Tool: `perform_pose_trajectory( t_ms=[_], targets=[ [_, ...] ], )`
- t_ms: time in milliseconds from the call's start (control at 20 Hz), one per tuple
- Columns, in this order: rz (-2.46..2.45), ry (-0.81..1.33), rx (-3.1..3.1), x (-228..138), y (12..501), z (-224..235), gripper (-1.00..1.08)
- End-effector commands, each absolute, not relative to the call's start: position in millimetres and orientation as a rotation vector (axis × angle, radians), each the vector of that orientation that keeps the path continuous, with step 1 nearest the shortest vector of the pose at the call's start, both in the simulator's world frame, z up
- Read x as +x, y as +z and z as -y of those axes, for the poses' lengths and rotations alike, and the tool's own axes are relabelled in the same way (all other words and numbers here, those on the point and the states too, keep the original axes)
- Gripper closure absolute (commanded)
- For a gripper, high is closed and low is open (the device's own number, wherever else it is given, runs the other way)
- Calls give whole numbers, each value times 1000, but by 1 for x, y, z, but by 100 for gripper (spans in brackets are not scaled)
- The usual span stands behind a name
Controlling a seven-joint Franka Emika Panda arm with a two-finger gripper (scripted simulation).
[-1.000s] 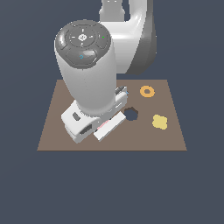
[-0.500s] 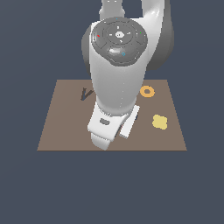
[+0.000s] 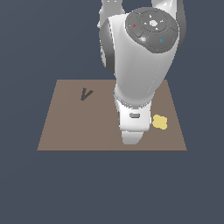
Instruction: Insert a designated object into the corresponding slot on a board.
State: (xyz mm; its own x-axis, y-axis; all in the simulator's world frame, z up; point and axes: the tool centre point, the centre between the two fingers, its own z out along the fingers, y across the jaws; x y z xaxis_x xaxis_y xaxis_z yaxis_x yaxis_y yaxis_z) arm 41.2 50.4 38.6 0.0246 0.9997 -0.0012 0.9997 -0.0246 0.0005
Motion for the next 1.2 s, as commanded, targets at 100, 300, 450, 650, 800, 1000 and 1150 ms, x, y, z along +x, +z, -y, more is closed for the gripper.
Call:
perform_pose_trajectory(
  t_ms=[100,300,450,650,800,1000,1150],
  targets=[
    [-2333,-1,2101,32,40,-61,108],
    [-2414,-1,2008,25,40,-67,108],
    [-2454,-2,1959,22,40,-69,108],
    [-2480,-2,1927,19,41,-71,108],
    [-2478,-2,1930,19,40,-71,108],
    [-2481,-2,1925,18,33,-71,108],
    [-2481,-2,1924,18,31,-71,-92]
  ],
)
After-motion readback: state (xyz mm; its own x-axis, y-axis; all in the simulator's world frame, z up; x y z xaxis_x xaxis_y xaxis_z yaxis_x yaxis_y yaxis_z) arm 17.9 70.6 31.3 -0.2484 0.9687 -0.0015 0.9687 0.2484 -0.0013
